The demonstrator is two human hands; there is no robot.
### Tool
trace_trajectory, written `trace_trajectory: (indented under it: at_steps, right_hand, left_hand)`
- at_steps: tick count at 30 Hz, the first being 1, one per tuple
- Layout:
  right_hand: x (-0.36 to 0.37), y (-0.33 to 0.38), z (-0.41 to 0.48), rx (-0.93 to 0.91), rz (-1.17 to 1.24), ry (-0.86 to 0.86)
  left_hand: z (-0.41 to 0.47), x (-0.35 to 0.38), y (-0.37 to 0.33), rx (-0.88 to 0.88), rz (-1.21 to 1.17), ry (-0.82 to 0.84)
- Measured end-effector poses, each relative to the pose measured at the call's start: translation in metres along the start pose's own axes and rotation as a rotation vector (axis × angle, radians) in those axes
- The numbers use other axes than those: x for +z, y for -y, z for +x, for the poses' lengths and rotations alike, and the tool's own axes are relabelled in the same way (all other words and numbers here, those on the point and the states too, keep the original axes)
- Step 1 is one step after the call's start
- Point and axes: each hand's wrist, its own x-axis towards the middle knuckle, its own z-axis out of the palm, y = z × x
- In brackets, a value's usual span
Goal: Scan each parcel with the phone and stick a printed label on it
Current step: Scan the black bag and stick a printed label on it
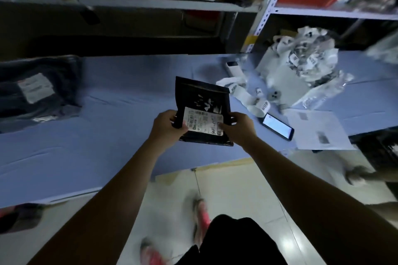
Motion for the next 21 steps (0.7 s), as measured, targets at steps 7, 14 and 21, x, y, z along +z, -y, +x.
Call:
trace_trajectory:
  at_steps: [7, 14, 21]
  right_hand:
    - [-0.025, -0.085, 0.056, -0.021, -0.027, 0.128]
    - [-0.038, -0.138, 0.110, -0.095, -0.090, 0.415]
    - [-0.081, -0.185, 0.150, -0.362, -0.325, 0.328]
  left_hand:
    - [0.018, 0.094, -0.007, -0.132, 0.088, -0.059]
    - [0.031, 0.173, 0.005, -0.436, -0.029, -0.273]
    - [0.026, 0.210, -0.001, -0.489, 0.154, -0.468]
